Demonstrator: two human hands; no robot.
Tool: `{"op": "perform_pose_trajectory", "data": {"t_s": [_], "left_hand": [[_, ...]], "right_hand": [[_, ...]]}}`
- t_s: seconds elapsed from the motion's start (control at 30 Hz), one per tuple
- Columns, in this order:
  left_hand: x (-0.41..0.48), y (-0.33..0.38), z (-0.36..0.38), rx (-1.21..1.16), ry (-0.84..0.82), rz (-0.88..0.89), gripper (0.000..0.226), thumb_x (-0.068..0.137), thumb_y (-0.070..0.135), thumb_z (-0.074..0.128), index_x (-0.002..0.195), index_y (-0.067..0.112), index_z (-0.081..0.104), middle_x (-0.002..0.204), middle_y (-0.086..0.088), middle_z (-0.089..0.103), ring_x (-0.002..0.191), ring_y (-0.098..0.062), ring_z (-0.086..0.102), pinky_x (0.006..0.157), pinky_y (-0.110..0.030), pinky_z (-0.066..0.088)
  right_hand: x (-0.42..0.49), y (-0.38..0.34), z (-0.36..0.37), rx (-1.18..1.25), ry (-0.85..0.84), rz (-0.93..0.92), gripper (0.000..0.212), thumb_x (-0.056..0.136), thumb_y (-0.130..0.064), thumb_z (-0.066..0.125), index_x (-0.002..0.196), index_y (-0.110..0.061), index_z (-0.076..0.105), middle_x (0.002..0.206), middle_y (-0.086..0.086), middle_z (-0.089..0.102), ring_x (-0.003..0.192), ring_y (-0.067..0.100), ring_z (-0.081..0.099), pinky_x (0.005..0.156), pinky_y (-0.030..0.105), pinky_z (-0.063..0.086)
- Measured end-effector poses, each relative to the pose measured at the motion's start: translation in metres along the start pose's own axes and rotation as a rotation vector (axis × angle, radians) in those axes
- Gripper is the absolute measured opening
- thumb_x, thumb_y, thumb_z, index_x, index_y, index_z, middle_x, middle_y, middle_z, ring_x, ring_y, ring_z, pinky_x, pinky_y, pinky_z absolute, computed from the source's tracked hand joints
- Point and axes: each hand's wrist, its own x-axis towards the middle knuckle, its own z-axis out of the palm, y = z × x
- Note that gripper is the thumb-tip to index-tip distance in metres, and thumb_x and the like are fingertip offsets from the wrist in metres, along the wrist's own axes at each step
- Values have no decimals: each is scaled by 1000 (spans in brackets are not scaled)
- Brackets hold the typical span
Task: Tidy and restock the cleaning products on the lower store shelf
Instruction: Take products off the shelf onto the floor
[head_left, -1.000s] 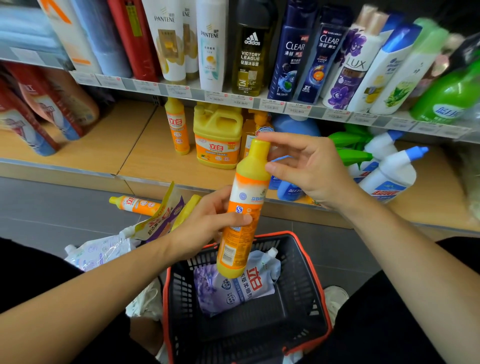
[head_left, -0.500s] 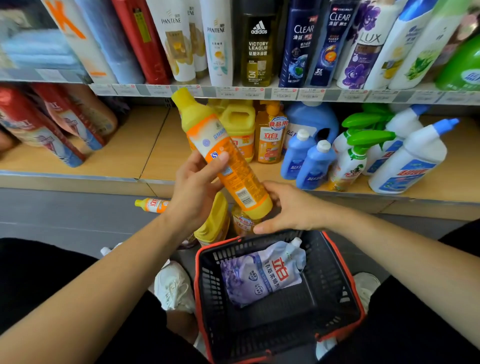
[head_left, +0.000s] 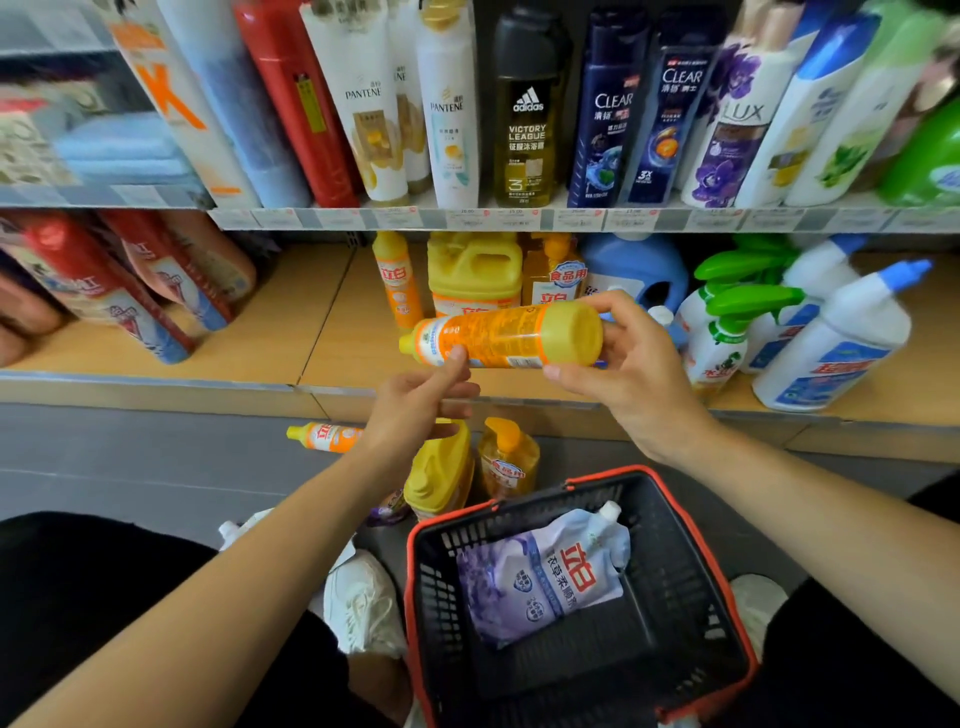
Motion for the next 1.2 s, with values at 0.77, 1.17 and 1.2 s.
{"op": "perform_pose_trajectory", "data": {"t_s": [0.77,1.17,1.2], "left_hand": [[-7,-20,21,424,-87,672,64,77,39,87,133,26,60,118,12,71,107,-10,69,89,-44,58],[-10,-19,19,921,404,895,58,62,54,81,113,32,64,95,11,60,89,-14,62,50,-36,46],[-8,-19,17,915,402,911,58,62,54,82,113,32,64,95,12,60,89,-13,62,50,-36,46]], "right_hand": [[-2,-25,2,-273,-119,-147,56,72,-18,81,124,-23,61,115,2,66,103,19,65,78,43,59],[-3,-36,-2,-502,-77,-217,38,76,-33,84,107,-14,73,105,-5,68,102,13,64,79,40,56],[-1,-38,-5,-487,-130,-219,34,78,-24,84,109,-12,74,109,-2,68,106,12,64,84,40,55]]}}
